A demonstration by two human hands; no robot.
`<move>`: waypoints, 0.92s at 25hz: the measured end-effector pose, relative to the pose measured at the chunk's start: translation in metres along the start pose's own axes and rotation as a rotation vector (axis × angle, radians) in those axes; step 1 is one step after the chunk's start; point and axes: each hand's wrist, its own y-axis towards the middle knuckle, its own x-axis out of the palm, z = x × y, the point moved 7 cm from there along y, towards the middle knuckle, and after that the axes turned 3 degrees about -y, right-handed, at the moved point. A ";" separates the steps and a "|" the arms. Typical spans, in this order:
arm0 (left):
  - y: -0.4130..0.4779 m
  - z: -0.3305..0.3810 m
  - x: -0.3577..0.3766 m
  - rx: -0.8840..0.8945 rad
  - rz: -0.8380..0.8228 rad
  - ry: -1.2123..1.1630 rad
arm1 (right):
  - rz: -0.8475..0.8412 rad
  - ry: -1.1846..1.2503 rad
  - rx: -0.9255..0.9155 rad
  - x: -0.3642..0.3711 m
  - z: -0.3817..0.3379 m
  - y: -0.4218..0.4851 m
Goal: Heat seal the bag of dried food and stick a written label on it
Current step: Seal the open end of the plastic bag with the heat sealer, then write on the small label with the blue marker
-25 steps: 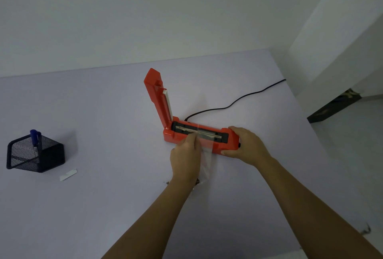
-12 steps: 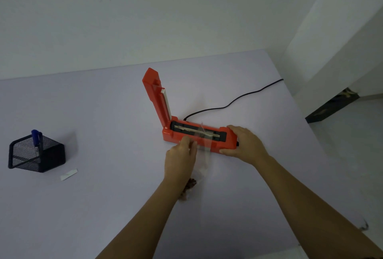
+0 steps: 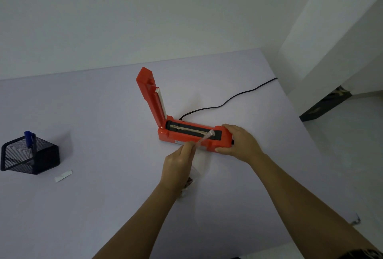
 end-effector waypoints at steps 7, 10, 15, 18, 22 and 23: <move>-0.008 -0.047 0.000 -0.778 -0.114 -0.443 | 0.016 -0.011 -0.037 -0.004 0.000 0.000; -0.020 -0.058 -0.008 -0.990 -0.081 -0.662 | 0.007 -0.071 -0.051 -0.008 -0.004 -0.001; -0.036 -0.064 -0.040 -1.048 -0.060 -0.721 | 0.133 -0.170 -0.052 -0.019 -0.025 -0.017; -0.051 -0.072 -0.066 -1.067 -0.017 -0.717 | 0.410 0.279 -0.100 -0.019 -0.072 -0.056; -0.071 -0.088 -0.101 -1.083 0.034 -0.696 | 0.146 0.739 0.003 0.033 -0.147 -0.080; -0.077 -0.092 -0.111 -1.081 0.035 -0.682 | 0.087 0.780 0.024 0.047 -0.162 -0.082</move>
